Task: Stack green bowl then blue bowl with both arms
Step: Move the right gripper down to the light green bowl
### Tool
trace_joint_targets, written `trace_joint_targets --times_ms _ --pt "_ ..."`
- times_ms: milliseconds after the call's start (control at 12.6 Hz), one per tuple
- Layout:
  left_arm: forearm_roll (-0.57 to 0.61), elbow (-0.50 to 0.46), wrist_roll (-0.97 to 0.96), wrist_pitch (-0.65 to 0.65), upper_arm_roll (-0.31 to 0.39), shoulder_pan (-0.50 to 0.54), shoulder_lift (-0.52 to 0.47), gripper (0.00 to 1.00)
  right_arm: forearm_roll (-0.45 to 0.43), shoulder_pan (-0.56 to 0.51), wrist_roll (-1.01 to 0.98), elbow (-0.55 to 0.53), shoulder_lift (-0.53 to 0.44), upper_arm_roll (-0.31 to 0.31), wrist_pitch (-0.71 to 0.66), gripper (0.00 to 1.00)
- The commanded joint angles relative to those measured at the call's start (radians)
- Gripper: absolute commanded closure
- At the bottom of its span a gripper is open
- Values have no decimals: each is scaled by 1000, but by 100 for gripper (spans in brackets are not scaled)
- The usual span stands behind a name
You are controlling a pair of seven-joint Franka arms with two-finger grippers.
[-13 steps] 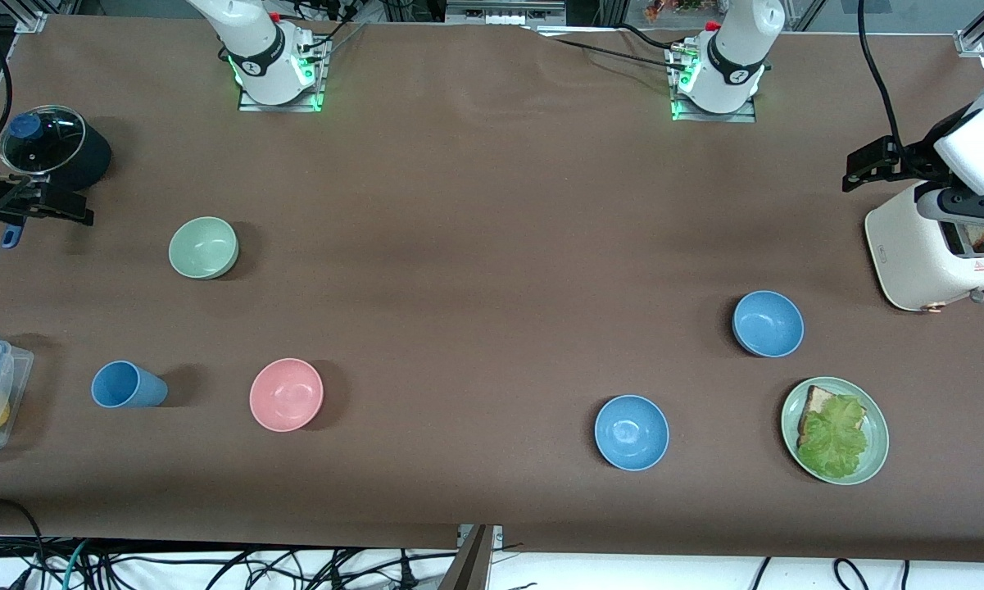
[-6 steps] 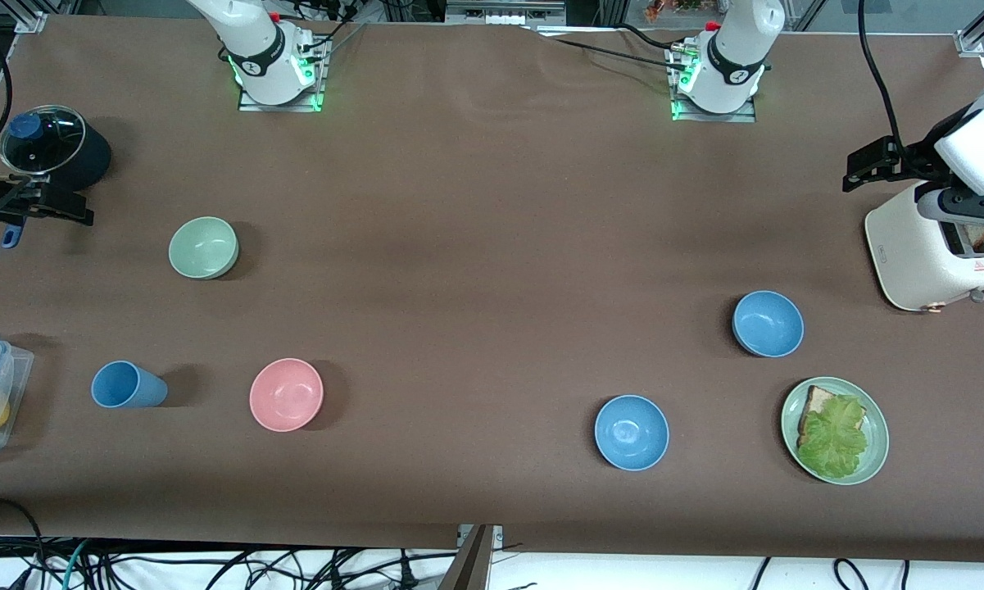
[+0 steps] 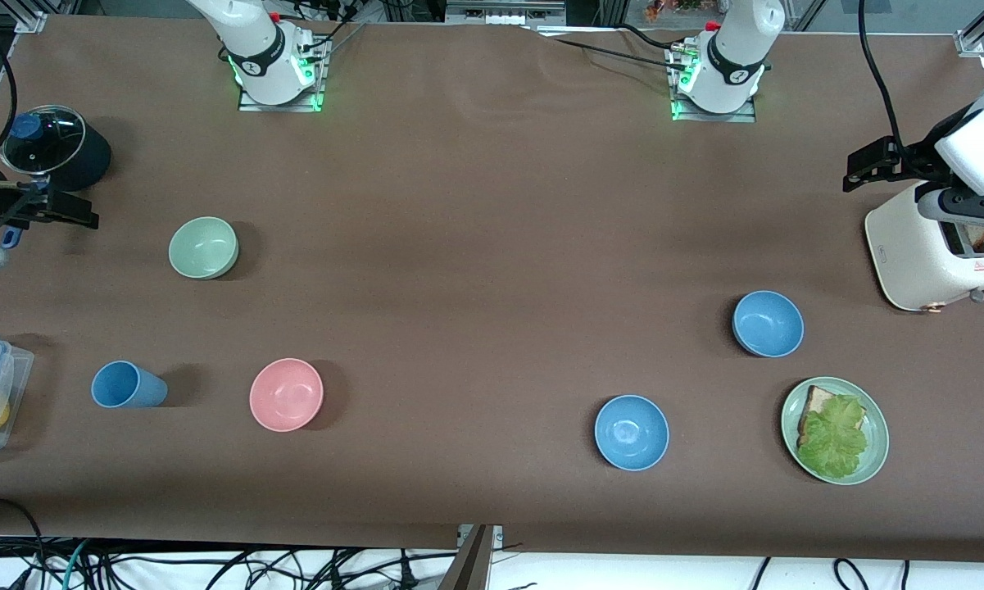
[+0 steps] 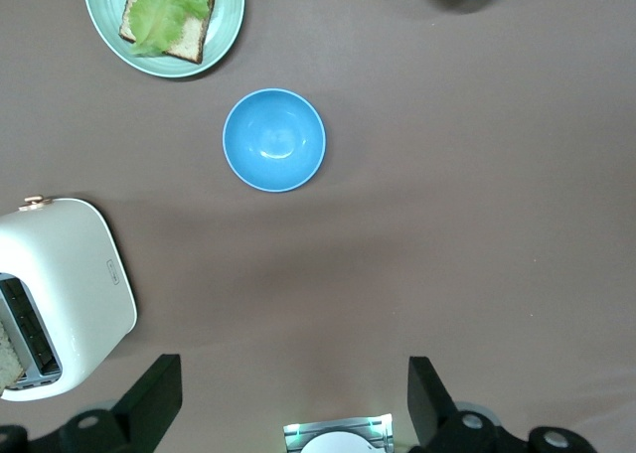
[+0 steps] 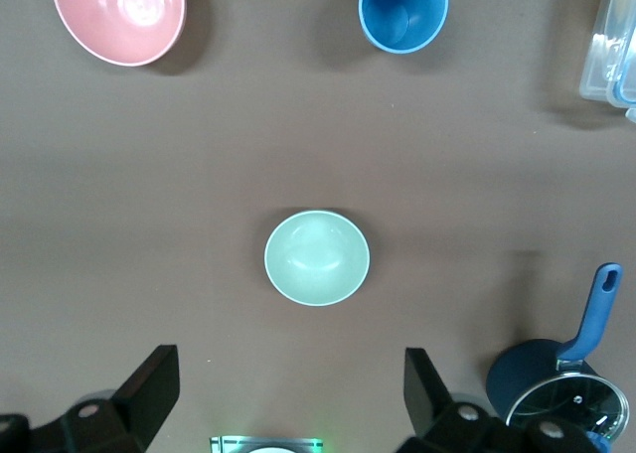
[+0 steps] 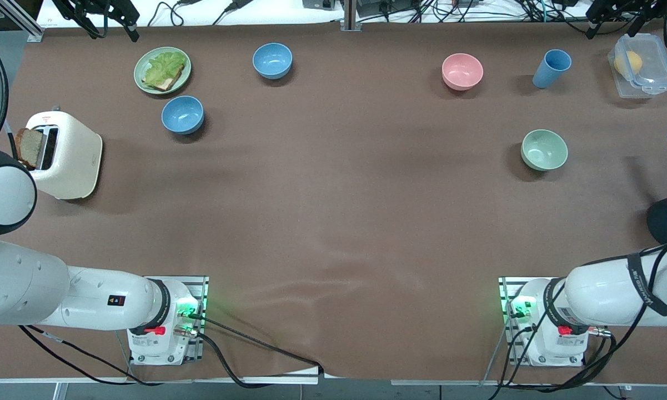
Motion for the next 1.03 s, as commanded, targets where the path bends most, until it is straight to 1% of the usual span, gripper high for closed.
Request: trace_joint_targets --times_ms 0,159,318,556,635,953 --pt "-16 22 -6 -11 -3 5 6 0 -13 -20 7 -7 15 3 -18 0" --pt "-16 22 -6 -11 -5 5 6 0 -18 -45 9 -10 67 3 -40 0" --pt "-18 24 -6 -11 -8 4 6 0 -4 -85 10 -24 124 -3 -45 0" --pt "-18 24 -6 -11 -6 4 5 0 -5 -91 15 -53 191 -5 -15 1" --pt "-18 24 -6 -11 -6 5 5 0 -4 -93 13 -73 205 -5 10 1" --pt "-18 25 -6 -10 -9 4 5 0 -4 -100 10 -233 202 -5 160 1"
